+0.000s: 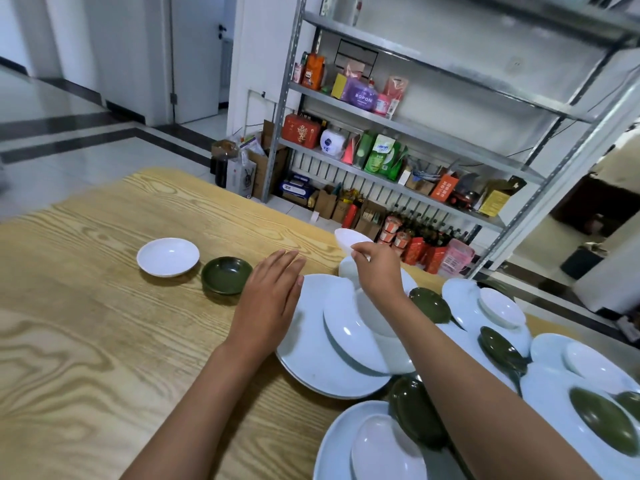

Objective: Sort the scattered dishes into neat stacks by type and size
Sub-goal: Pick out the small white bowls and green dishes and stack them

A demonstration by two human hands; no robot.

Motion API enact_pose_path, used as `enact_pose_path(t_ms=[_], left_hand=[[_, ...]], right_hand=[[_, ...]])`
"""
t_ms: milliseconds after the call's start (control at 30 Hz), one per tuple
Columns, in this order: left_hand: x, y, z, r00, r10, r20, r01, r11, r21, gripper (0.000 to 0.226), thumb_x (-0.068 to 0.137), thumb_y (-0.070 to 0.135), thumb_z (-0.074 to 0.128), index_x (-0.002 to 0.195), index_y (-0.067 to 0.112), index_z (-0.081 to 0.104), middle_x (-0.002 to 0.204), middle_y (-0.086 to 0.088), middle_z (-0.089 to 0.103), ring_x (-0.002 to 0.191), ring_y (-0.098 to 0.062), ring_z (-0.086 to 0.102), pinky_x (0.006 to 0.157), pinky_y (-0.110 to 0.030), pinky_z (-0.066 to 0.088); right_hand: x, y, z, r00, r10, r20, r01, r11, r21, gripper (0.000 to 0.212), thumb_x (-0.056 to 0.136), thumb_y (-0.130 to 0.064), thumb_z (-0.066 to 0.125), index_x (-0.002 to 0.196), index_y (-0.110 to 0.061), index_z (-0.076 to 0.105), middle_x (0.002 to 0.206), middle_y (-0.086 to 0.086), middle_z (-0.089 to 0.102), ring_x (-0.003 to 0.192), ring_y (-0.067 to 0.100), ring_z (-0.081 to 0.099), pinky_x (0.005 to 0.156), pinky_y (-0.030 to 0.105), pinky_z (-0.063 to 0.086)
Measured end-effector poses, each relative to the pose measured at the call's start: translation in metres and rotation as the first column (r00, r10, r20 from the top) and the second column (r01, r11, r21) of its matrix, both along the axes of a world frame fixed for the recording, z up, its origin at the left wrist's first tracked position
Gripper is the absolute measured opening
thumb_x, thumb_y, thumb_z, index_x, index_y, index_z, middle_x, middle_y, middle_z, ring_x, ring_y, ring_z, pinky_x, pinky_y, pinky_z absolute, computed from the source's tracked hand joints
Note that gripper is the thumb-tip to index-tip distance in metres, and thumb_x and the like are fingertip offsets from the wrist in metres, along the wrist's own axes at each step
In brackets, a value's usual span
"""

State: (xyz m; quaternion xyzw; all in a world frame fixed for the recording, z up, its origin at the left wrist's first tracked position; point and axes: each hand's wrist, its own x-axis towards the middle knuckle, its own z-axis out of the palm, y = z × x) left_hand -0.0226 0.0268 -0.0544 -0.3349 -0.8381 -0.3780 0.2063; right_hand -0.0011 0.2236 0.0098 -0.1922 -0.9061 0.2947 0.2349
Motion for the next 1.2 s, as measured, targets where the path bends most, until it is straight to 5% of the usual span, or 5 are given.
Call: enact_pose_path(t_ms=[333,533,800,933,1200], left_hand=[[0.009,-0.04,0.02,0.978,0.058,0.202,-0.099,0.975,0.199,0.046,0.097,0.018,0.05,0.141,0.027,0.043,0.154,0.0,0.028,0.138,-0.016,0.031,0.107,-0.027,0.029],[0.008,-0.09,0.027,0.976,0.148,0.16,-0.182,0.957,0.227,0.036,0.094,0.012,0.056,0.13,0.016,0.057,0.147,-0.006,0.041,0.131,-0.017,0.041,0.102,-0.018,0.026],[-0.009,-0.133,0.016,0.969,0.236,0.07,-0.245,0.946,0.212,0.018,0.088,0.012,0.065,0.106,0.012,0.068,0.129,-0.003,0.058,0.117,-0.014,0.054,0.092,-0.013,0.035],[-0.022,-0.143,0.008,0.942,0.323,0.095,-0.336,0.922,0.194,0.016,0.089,0.012,0.064,0.104,0.009,0.069,0.125,-0.006,0.06,0.114,-0.018,0.056,0.09,-0.015,0.034],[-0.054,-0.158,-0.013,0.866,0.436,0.247,-0.472,0.875,0.11,0.019,0.09,0.011,0.06,0.105,0.005,0.069,0.129,-0.011,0.057,0.117,-0.026,0.054,0.094,-0.029,0.039]], right_hand=[[0.019,-0.094,0.018,0.922,0.384,-0.038,-0.359,0.889,0.284,0.02,0.094,-0.012,0.059,0.108,-0.012,0.073,0.109,0.003,0.071,0.106,0.018,0.057,0.091,0.024,0.039],[0.017,-0.139,0.02,0.833,0.548,-0.071,-0.496,0.799,0.34,0.019,0.089,-0.005,0.06,0.101,-0.009,0.075,0.101,0.004,0.073,0.102,0.021,0.059,0.09,0.026,0.042],[0.004,-0.182,0.006,0.793,0.608,-0.04,-0.573,0.767,0.288,0.025,0.094,-0.01,0.055,0.113,-0.009,0.07,0.118,0.005,0.068,0.119,0.023,0.053,0.103,0.034,0.041],[0.003,-0.189,0.0,0.83,0.553,0.066,-0.549,0.792,0.269,0.049,0.096,-0.019,0.051,0.144,-0.015,0.042,0.152,0.0,0.038,0.141,0.014,0.028,0.117,0.027,0.019],[0.003,-0.182,-0.015,0.865,0.482,0.142,-0.501,0.847,0.177,0.05,0.095,-0.017,0.05,0.144,-0.014,0.039,0.149,0.0,0.04,0.139,0.014,0.029,0.112,0.025,0.022]])
